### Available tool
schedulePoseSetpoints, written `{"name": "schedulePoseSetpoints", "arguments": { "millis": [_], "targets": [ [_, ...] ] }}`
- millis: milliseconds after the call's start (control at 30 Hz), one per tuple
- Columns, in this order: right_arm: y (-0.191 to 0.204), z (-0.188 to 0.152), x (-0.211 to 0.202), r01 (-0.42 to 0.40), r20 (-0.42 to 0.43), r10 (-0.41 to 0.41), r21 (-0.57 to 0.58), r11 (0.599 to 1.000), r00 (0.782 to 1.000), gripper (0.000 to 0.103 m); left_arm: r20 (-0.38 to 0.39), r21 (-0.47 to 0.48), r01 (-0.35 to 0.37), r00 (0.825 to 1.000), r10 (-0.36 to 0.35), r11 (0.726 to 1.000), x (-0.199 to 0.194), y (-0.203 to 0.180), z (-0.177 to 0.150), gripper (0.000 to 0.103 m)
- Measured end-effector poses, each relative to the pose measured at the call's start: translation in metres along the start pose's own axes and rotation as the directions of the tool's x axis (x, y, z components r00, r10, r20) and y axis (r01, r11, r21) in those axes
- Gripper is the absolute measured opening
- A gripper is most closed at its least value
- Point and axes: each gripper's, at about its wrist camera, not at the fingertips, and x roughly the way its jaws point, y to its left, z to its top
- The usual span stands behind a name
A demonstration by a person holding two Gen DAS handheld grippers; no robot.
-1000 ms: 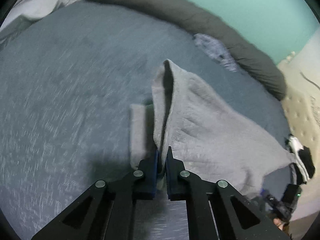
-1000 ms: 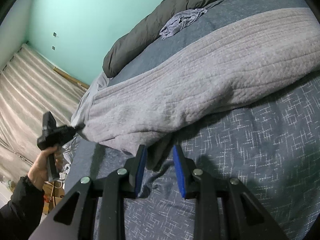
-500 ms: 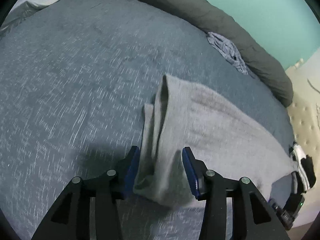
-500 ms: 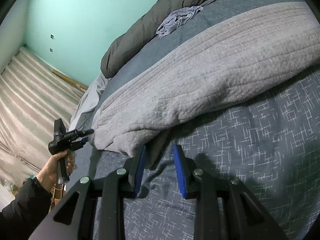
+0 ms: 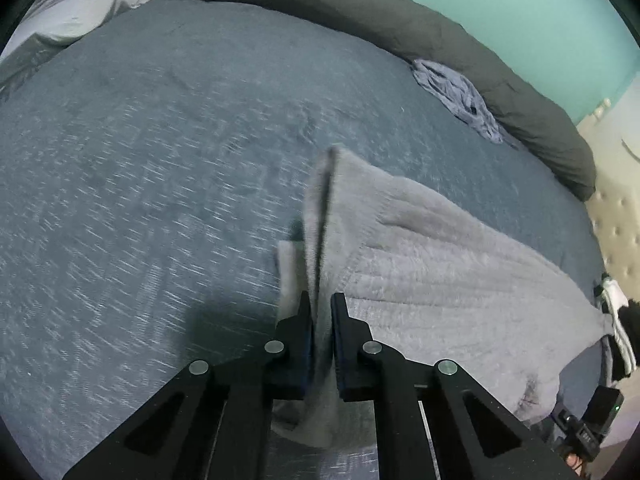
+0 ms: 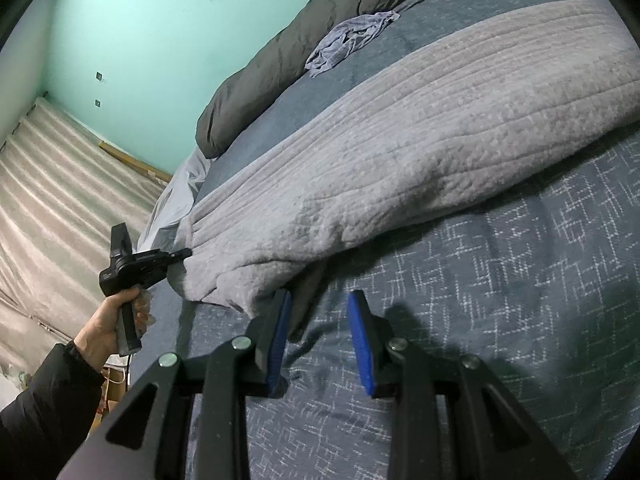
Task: Fold clothes
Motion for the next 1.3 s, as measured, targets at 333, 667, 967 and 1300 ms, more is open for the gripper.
{"name": "schedulePoseSetpoints", "arguments": {
  "millis": [333, 667, 967, 1300],
  "targets": [
    [-0.01, 0.004, -0.011, 0.024, 0.031, -0.025, 0.021, 0.999, 0.999, 0.03, 0.012, -0.047, -0.011, 1.0, 0.011, 0.999, -0.008, 0.014, -0.006, 0.039],
    [-0.033, 0.01, -0.023, 0.057, 0.068, -0.066, 0.123, 0.991, 0.996, 0.03, 0.11, 0.042, -0.084, 0.991, 0.079, 0.996, -0.05, -0.025, -0.026, 0.044],
    [-0.041, 0.014, -0.033, 0.073, 0.098, -0.089, 0.157, 0.985, 0.991, 0.03, 0.058, 0.12, -0.038, 0.998, 0.031, 0.992, 0.004, -0.084, -0.058, 0.046],
    [-0.058, 0.02, -0.049, 0.076, 0.121, -0.102, 0.197, 0.977, 0.987, 0.035, 0.122, 0.119, -0.067, 0.991, 0.053, 0.991, -0.001, -0.097, -0.073, 0.046]
  ]
}}
